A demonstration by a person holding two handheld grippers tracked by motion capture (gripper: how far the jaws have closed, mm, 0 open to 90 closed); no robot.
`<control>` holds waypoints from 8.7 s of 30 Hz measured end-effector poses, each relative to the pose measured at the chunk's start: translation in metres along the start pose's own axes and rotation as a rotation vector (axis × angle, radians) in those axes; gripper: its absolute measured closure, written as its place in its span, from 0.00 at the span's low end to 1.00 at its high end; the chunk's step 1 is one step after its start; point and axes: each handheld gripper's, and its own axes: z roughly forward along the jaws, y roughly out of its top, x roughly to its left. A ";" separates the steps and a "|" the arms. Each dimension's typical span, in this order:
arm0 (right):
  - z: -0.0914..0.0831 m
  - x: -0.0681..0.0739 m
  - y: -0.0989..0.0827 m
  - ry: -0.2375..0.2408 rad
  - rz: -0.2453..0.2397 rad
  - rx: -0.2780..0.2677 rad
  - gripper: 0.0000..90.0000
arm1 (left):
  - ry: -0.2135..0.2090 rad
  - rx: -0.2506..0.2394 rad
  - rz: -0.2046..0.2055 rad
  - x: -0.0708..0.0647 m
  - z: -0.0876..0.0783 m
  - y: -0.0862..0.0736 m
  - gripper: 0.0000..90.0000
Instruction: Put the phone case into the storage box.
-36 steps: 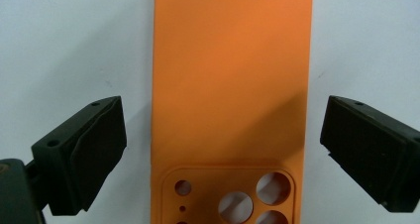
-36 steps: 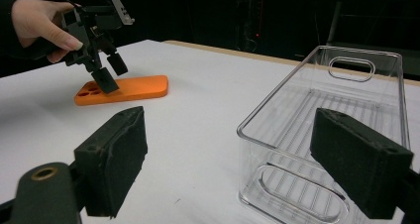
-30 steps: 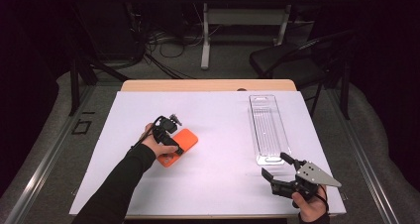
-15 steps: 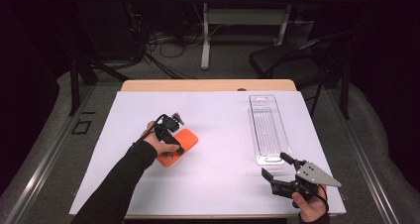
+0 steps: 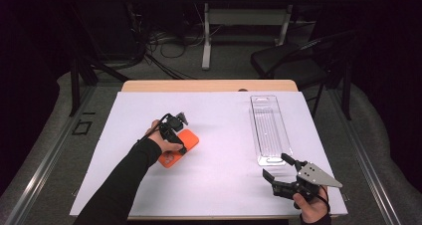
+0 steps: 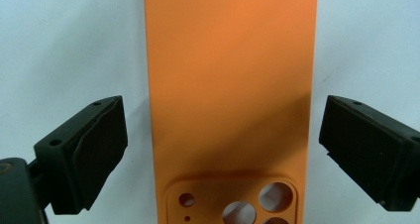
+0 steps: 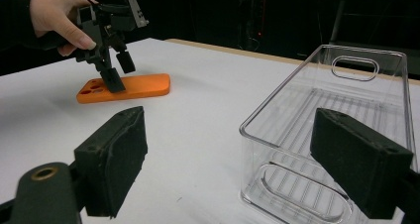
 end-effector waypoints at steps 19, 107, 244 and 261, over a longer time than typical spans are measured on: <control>0.000 -0.001 0.000 0.000 -0.001 0.000 0.15 | 0.004 0.044 0.003 -0.002 0.011 0.002 0.09; 0.001 -0.001 -0.001 0.000 0.002 0.002 0.15 | -0.008 0.004 -0.018 0.002 -0.012 -0.007 0.18; 0.138 0.047 0.050 0.137 -0.487 0.280 0.24 | -0.068 -0.017 0.191 -0.065 -0.048 0.011 0.18; 0.142 0.059 0.045 0.151 -0.757 0.329 0.28 | -0.080 0.012 0.178 -0.059 -0.049 0.015 0.18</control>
